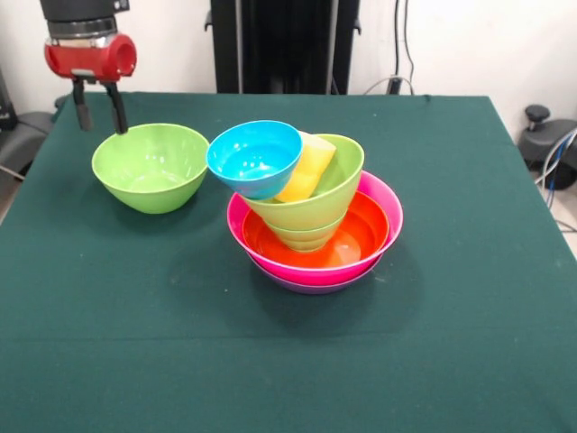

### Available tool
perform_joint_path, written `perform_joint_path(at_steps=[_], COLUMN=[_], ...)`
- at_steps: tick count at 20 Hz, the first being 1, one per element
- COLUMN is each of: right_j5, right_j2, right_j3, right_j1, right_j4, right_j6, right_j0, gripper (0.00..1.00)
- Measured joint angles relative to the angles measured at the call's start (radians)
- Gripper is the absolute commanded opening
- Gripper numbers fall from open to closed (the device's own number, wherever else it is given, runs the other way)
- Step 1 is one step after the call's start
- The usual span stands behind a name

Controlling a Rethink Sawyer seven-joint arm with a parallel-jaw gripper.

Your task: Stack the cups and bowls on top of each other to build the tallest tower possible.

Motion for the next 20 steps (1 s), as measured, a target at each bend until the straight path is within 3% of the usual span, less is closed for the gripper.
perform_joint_path(at_steps=[10,20], right_j5=[0.000,0.000], right_j2=[0.000,0.000], right_j3=[-0.065,-0.077], right_j1=[0.147,0.185], right_j4=[-0.101,-0.133], right_j6=[0.000,0.000], right_j0=[-0.013,-0.021], gripper=[1.00,1.00])
